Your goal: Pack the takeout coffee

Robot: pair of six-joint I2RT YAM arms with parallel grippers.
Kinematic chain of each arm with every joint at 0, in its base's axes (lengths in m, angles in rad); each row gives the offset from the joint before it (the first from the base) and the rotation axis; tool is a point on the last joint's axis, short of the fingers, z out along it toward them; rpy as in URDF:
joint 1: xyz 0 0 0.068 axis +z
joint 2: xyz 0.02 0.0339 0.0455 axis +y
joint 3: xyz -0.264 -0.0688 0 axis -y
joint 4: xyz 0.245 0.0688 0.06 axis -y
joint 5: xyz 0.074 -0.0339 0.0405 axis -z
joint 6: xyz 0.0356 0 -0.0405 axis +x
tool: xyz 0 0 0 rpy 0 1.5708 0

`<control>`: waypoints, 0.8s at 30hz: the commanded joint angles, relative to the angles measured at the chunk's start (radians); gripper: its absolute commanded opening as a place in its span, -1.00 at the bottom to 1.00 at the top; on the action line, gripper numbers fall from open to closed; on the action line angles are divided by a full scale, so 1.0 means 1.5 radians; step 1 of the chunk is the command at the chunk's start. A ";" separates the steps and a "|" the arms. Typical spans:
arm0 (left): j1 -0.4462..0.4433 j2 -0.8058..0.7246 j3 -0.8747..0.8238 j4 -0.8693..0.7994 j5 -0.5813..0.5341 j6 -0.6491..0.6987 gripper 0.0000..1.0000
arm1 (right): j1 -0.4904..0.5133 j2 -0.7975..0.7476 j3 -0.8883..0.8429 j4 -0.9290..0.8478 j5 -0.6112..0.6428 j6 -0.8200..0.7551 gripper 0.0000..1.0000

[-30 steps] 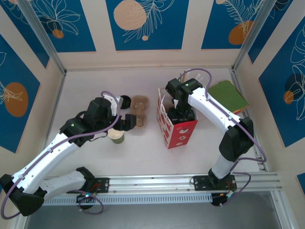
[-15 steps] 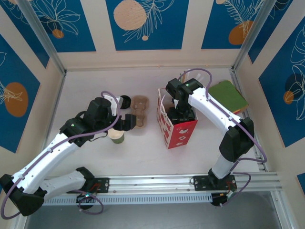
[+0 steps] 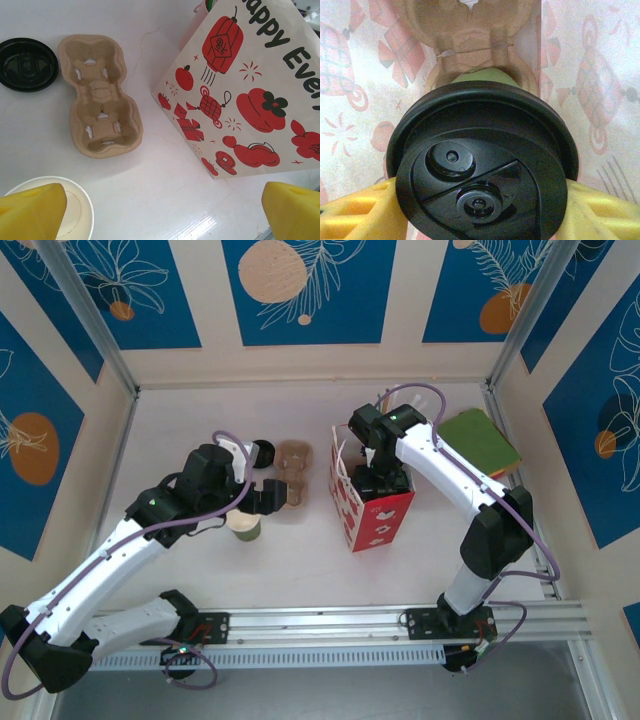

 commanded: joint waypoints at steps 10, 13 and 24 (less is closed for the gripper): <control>0.007 0.000 0.002 0.016 0.016 0.013 1.00 | -0.006 -0.016 -0.020 0.005 -0.017 -0.009 0.29; 0.008 0.000 0.002 0.014 0.017 0.013 1.00 | -0.007 -0.016 -0.027 0.009 -0.018 -0.009 0.29; 0.007 0.002 0.001 0.015 0.016 0.012 1.00 | -0.009 -0.020 -0.031 0.010 -0.020 -0.008 0.29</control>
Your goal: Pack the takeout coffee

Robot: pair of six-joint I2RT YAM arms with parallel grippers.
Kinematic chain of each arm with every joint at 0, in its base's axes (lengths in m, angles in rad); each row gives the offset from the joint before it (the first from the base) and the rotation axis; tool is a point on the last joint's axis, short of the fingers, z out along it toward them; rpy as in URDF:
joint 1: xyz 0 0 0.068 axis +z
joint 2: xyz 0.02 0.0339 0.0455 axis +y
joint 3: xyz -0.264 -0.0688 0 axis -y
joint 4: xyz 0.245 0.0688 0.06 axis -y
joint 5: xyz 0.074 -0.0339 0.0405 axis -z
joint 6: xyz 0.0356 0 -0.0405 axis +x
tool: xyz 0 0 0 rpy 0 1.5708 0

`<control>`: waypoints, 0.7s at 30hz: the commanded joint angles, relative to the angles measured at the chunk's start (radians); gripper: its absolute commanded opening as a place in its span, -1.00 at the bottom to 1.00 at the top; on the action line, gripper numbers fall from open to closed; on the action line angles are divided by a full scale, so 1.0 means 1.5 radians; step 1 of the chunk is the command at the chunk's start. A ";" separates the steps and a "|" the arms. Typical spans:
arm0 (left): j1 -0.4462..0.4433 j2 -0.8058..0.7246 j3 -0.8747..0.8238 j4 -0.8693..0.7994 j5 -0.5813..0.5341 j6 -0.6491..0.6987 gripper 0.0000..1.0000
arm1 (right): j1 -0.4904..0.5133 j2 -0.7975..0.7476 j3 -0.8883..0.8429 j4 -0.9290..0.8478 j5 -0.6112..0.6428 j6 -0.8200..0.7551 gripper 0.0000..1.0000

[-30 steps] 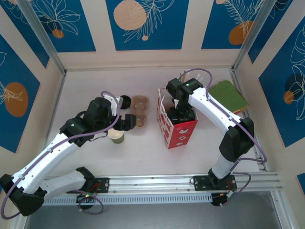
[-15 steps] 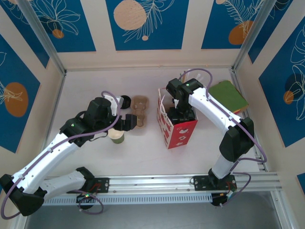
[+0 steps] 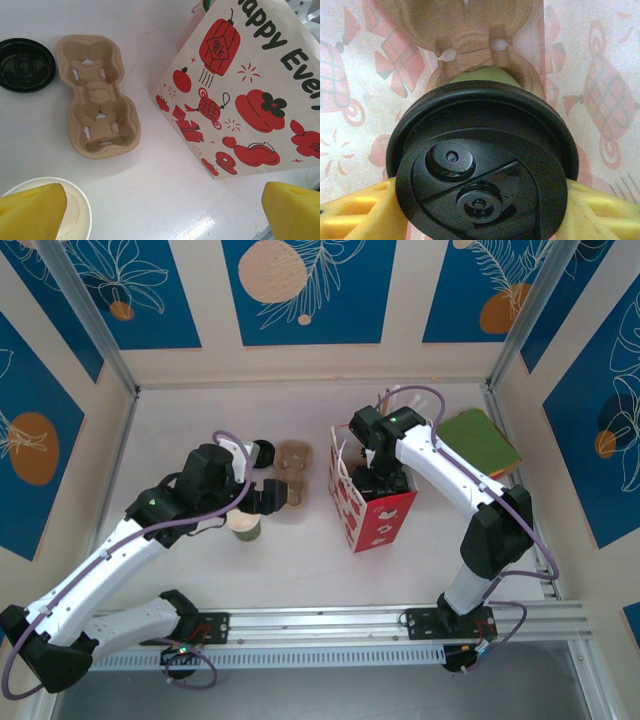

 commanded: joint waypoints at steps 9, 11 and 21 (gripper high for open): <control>0.007 0.001 0.001 0.012 0.011 0.011 1.00 | -0.004 -0.022 -0.007 -0.017 -0.018 -0.008 0.29; 0.008 0.001 0.000 0.012 0.010 0.010 1.00 | -0.004 -0.022 -0.003 -0.020 -0.018 -0.007 0.29; 0.008 0.004 0.000 0.016 0.010 0.010 1.00 | -0.001 -0.028 0.024 -0.043 -0.018 0.001 0.29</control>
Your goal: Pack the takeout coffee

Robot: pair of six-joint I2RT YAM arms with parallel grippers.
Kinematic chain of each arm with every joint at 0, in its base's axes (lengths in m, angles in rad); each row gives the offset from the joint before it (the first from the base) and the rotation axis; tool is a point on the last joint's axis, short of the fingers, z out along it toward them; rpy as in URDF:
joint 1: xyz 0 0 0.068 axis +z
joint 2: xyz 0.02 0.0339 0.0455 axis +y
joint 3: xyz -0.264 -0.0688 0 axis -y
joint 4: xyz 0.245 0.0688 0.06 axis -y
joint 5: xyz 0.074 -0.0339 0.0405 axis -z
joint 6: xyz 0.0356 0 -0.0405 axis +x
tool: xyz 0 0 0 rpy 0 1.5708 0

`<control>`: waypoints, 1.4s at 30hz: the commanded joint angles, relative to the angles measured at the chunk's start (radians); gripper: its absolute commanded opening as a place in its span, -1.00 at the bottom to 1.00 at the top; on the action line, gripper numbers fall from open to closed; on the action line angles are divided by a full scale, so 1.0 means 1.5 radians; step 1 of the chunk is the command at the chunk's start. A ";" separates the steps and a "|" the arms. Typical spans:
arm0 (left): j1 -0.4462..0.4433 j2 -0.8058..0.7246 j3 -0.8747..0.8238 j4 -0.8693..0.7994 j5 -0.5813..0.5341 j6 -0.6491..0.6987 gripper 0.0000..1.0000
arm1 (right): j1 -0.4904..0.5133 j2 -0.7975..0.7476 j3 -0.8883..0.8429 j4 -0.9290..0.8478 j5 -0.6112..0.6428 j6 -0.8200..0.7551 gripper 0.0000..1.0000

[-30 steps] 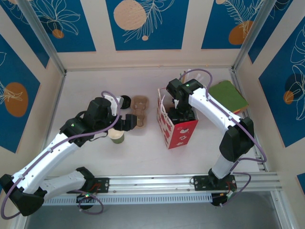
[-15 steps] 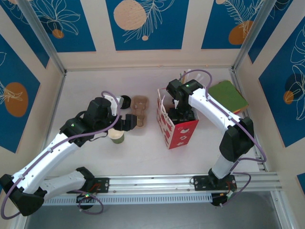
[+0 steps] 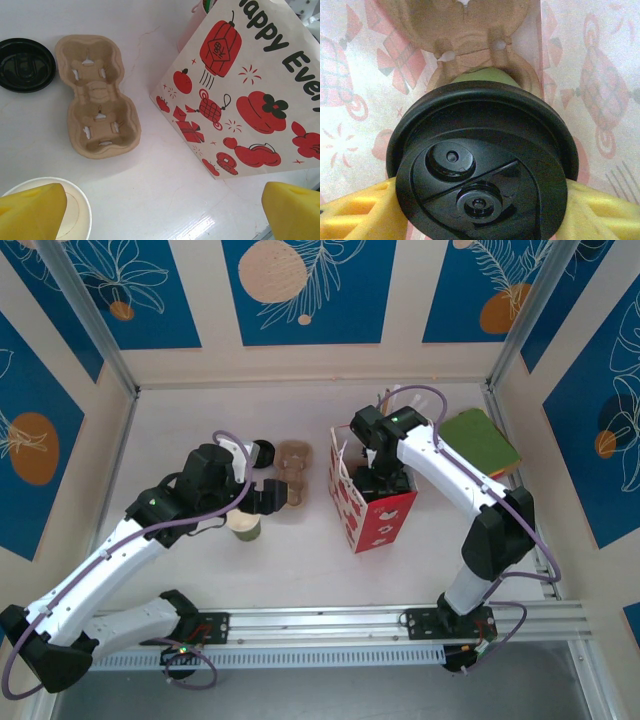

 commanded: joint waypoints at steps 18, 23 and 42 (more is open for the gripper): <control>0.007 0.003 -0.005 0.022 0.013 0.008 1.00 | 0.007 -0.026 0.029 -0.045 -0.015 0.008 0.29; 0.008 0.003 -0.004 0.022 0.014 0.008 1.00 | 0.008 -0.032 0.023 -0.043 -0.014 0.010 0.29; 0.007 -0.002 -0.010 0.022 0.013 0.000 1.00 | 0.009 -0.040 0.025 -0.050 -0.014 0.012 0.29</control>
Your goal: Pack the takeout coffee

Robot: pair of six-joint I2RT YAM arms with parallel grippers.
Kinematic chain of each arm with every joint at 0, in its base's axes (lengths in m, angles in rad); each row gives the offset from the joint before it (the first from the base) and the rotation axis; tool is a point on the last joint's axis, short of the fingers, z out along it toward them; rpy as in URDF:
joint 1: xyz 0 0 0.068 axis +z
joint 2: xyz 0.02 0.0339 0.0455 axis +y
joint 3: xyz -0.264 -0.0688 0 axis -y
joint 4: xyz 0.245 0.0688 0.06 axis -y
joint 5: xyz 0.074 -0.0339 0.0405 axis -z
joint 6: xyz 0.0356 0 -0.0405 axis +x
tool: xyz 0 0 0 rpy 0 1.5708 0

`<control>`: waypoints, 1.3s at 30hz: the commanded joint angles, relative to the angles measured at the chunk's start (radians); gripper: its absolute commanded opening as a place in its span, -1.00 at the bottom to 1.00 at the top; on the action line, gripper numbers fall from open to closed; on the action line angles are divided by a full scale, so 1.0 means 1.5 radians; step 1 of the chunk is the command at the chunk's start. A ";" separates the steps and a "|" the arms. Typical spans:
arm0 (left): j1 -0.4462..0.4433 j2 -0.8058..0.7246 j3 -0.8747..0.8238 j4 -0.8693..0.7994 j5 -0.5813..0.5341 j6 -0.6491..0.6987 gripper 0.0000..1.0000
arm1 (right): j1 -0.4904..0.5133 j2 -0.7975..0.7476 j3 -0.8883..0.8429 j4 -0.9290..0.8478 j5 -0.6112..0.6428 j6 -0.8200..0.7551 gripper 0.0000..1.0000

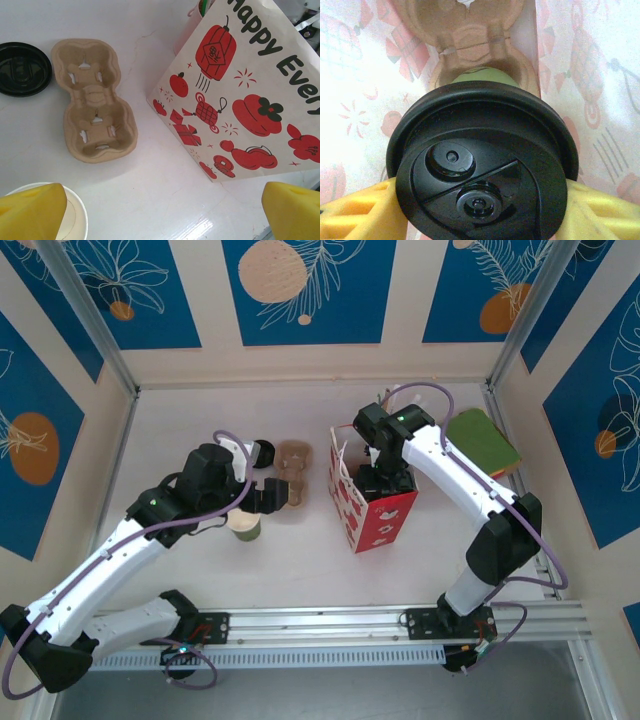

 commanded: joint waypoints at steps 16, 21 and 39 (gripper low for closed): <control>0.007 -0.009 -0.008 0.005 0.015 0.000 1.00 | 0.006 -0.025 -0.013 -0.013 -0.019 0.012 0.29; 0.008 -0.014 -0.010 0.009 0.013 0.000 1.00 | 0.007 -0.025 -0.018 -0.010 -0.023 0.012 0.30; 0.007 -0.014 -0.008 0.007 0.008 -0.005 1.00 | 0.006 -0.030 -0.038 0.002 -0.029 0.015 0.29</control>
